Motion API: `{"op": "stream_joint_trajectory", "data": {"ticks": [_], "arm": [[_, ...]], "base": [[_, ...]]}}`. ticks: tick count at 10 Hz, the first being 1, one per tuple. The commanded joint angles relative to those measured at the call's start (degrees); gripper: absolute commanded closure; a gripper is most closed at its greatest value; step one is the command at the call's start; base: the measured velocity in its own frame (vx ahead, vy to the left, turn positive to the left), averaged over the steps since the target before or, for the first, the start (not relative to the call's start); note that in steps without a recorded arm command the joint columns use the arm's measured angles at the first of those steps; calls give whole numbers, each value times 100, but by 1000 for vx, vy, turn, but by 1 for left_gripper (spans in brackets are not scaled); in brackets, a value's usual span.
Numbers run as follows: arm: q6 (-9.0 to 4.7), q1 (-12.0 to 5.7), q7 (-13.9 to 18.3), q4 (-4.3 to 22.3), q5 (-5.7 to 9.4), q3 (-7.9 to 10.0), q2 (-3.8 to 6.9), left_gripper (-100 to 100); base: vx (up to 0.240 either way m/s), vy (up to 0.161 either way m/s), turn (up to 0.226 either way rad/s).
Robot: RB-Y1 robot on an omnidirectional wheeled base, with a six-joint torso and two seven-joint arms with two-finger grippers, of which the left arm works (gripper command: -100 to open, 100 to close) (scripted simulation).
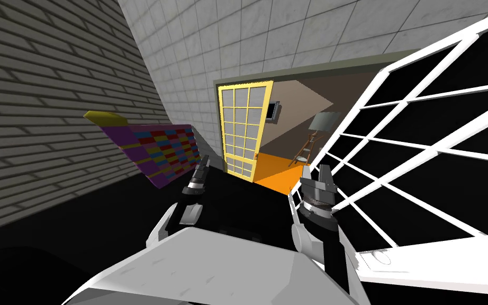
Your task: Pull the door open
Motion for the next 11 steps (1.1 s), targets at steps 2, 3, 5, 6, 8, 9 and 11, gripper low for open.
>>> {"op": "stream_joint_trajectory", "data": {"ticks": [2,3,5,6,8,9,11], "arm": [[-117,-83,-300,370,-91,68,42,-100],[-157,-105,-384,484,-115,92,56,-100],[-237,-149,-552,710,-164,140,83,-100],[-277,-171,-636,824,-188,164,97,-100],[-366,-220,-820,1073,-242,218,121,-100],[-410,-244,-912,1198,-269,244,133,-100],[-499,-293,-1098,1448,-323,297,156,-100]], "base": [[108,-76,-60],[128,-42,-32],[120,-48,-42],[98,-64,-40],[97,-49,-48],[112,-50,-37],[99,-52,-43]]}}
